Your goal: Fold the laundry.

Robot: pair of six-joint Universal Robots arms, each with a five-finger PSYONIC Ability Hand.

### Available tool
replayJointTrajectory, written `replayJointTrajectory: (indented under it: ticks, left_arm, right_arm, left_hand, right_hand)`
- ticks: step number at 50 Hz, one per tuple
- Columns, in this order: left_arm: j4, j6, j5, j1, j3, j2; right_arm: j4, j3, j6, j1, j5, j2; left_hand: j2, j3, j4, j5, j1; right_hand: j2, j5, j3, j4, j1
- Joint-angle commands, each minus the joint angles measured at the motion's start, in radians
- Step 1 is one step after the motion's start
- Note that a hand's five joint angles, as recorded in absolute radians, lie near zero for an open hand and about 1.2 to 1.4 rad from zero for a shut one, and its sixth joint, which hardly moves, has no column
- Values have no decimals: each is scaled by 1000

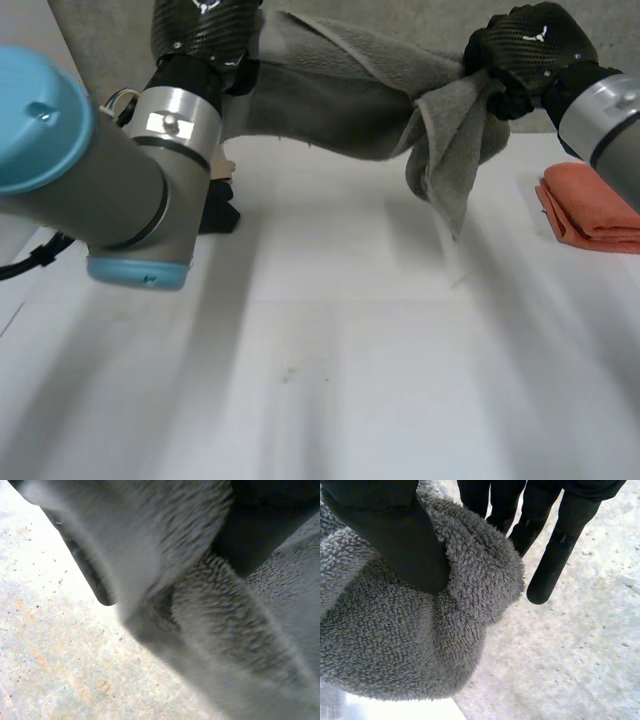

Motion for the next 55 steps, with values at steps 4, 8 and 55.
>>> replayJointTrajectory:
  ticks: [4,8,55]
  left_arm:
    - [-16,1,9,-35,-371,60]
    - [-19,4,7,-89,-437,1]
    - [-245,-2,-17,-251,-117,383]
  right_arm:
    - [84,-33,-23,-4,33,221]
    - [152,-31,-80,-5,54,297]
    - [65,-45,369,122,528,526]
  left_hand:
    - [201,203,197,266,239]
    - [201,203,197,266,239]
    - [201,203,197,266,239]
  right_hand:
    - [-897,-852,-908,-935,-811]
    - [-983,-938,-994,-1021,-897]
    - [-101,-56,-112,-139,-15]
